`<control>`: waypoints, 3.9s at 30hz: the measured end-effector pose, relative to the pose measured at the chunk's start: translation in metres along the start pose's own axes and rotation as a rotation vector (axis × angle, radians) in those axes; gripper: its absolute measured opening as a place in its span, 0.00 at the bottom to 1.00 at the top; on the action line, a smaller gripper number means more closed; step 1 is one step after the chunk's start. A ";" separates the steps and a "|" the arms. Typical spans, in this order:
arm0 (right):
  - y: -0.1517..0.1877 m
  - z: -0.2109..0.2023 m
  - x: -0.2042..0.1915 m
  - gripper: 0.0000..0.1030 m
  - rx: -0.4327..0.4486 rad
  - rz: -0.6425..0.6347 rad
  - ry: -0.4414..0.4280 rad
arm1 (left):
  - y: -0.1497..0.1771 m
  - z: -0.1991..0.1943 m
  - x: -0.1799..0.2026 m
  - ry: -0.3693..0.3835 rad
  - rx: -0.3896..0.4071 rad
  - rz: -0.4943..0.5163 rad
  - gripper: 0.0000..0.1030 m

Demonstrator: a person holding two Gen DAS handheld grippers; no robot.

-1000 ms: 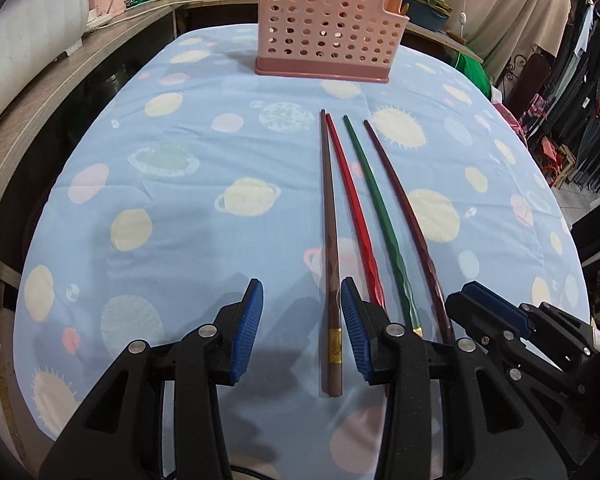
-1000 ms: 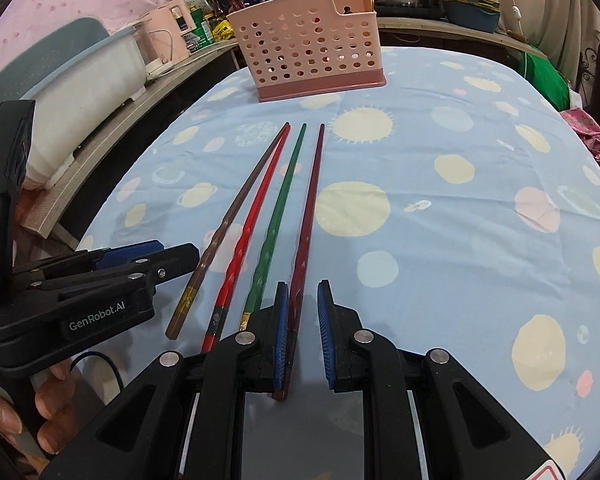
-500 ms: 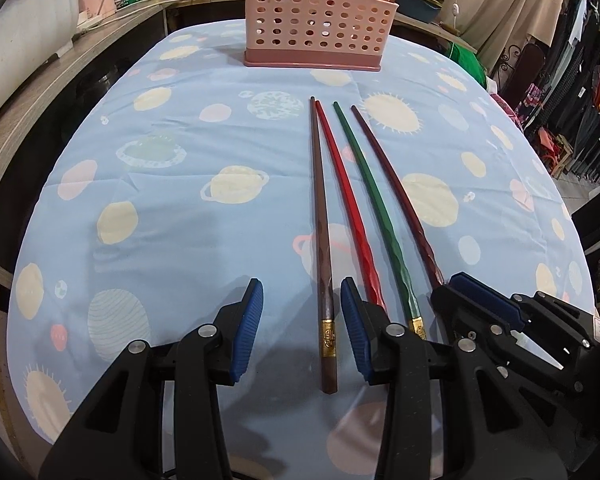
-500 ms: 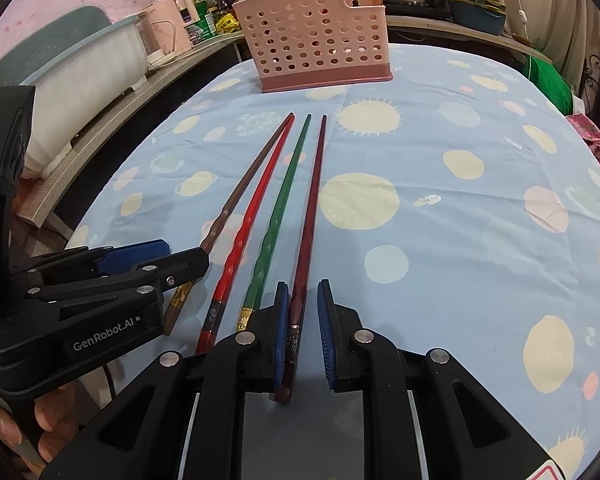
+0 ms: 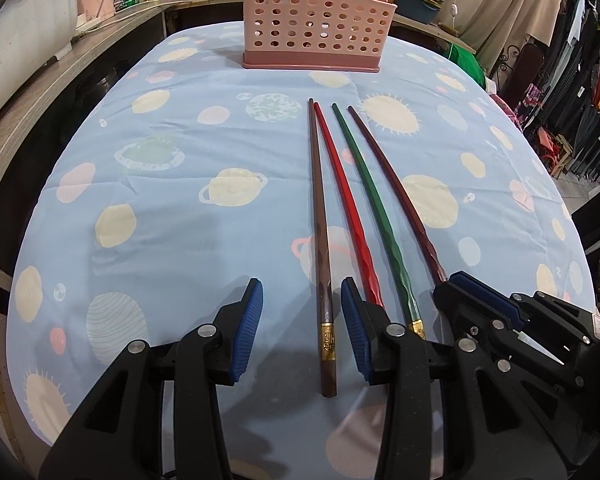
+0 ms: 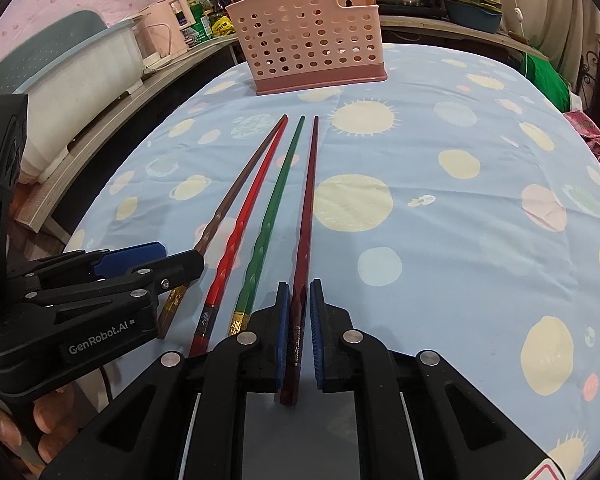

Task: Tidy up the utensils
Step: 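Move both open tools back down to the remaining chopsticks, then grasp the brown gold-banded chopstick with the left tool while the right tool grasps a dark-red chopstick, then lift both held chopsticks and lower them into the pink holder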

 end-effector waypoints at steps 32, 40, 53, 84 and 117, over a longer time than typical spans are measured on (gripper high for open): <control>0.000 -0.013 0.005 0.07 0.016 0.029 -0.007 | 0.014 -0.023 0.006 0.052 0.001 0.006 0.07; -0.029 -0.043 0.010 0.07 0.108 0.048 -0.007 | -0.014 -0.053 0.001 0.084 0.066 -0.047 0.07; -0.105 -0.089 0.025 0.07 0.283 0.085 -0.005 | -0.095 -0.107 -0.006 0.078 0.230 -0.077 0.07; -0.253 -0.130 0.029 0.07 0.541 0.135 -0.090 | -0.235 -0.187 -0.009 0.034 0.480 -0.065 0.07; -0.329 -0.062 0.050 0.07 0.575 0.200 -0.050 | -0.326 -0.154 -0.020 -0.043 0.656 -0.087 0.07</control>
Point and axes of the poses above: each gripper's, at about its wrist camera, not at the fingertips, and z roughly the way its jaws point, x to its right, y to its underside, the point moved 2 cm from there along z, roughly the way its jaws point, and after that the axes turned 1 degree about -z, right-handed, at the moved point
